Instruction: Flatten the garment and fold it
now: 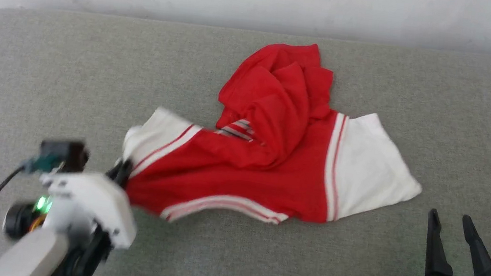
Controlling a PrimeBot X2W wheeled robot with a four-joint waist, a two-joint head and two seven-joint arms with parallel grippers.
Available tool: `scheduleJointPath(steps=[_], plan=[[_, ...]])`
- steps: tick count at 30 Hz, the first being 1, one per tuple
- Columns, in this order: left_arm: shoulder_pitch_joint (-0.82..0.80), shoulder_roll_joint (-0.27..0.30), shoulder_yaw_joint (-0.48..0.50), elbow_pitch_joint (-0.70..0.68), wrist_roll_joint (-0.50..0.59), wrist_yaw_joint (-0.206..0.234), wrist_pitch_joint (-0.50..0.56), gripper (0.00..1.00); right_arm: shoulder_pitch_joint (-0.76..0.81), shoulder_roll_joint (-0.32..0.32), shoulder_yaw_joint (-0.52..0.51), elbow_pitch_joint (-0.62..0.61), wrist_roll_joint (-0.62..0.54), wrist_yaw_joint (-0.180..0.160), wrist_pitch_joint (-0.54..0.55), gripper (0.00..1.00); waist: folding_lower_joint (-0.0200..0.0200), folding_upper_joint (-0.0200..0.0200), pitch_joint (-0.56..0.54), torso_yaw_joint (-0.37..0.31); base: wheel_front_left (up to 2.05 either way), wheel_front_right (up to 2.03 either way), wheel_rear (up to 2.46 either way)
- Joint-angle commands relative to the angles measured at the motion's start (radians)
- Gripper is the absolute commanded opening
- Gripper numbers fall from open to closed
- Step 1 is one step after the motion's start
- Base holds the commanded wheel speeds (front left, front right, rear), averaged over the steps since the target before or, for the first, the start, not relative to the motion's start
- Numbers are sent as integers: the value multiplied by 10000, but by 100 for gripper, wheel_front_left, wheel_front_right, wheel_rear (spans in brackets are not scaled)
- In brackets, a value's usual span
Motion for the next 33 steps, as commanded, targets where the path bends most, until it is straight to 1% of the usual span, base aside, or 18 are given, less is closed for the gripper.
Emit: scheduleJointPath(steps=[1,3,4,5,7,8,9,11,12,14,16,19,22,24,26,28,31,33], plan=[[732,105,196,-181,-269,257,-100,0,104,20,-16,-33,22,-9,26,100,1,0,9,16,0,0,0],[1658,406,396,-241,-335,745,-195,0,123,20,18,-43,16,-9,61,100,1,0,19,18,0,0,0],[2063,423,494,-254,-431,943,-264,0,125,20,29,-48,15,-9,74,100,1,0,23,20,0,0,0],[2477,341,615,-247,-592,1118,-376,0,127,20,39,-54,14,-9,86,100,1,0,20,24,0,0,0],[3112,111,724,-228,-854,1267,-579,0,139,20,35,-75,-2,-9,118,100,1,0,20,52,0,0,0],[3287,-49,790,-261,-955,1279,-740,93,151,20,10,-95,-21,-9,136,100,1,0,26,91,0,0,0],[3398,-184,794,-287,-1010,1252,-859,100,158,20,-10,-117,-49,-9,162,100,1,0,33,126,0,0,0],[3393,-480,806,-354,-1106,1099,-1100,100,155,20,-54,-167,-87,-9,226,100,1,0,50,197,0,0,0],[3393,-480,806,-354,-1106,1099,-1100,100,155,20,-54,-167,-87,-9,226,100,1,0,50,197,0,0,0],[3188,-676,843,-453,-1079,970,-1347,100,125,20,-66,-225,-120,-9,291,100,1,0,59,245,0,0,0],[2876,-692,882,-623,-884,944,-1557,100,93,20,-61,-278,-139,-9,345,100,1,0,75,280,0,0,0],[2305,-492,877,-838,-408,975,-1748,100,61,20,-50,-332,-144,-9,392,100,1,0,103,303,0,0,0],[1792,-39,764,-898,161,1080,-1654,100,59,20,-24,-373,-131,-9,400,100,1,0,169,290,0,0,0],[1487,360,575,-773,571,1115,-1423,100,52,20,-7,-398,-127,-9,404,100,1,0,240,257,0,0,0],[1225,525,444,-598,606,1000,-1080,100,30,20,8,-415,-132,-9,413,100,1,0,309,215,0,0,0],[1007,781,141,-302,684,772,-565,100,-12,20,13,-440,-141,-9,425,100,1,0,389,162,0,0,0],[686,910,-166,51,629,473,68,100,-57,20,-22,-480,-168,-9,441,100,1,0,488,105,0,0,0],[525,859,-236,298,463,297,334,100,-72,20,-50,-504,-180,-9,451,100,1,0,544,84,0,0,0]])
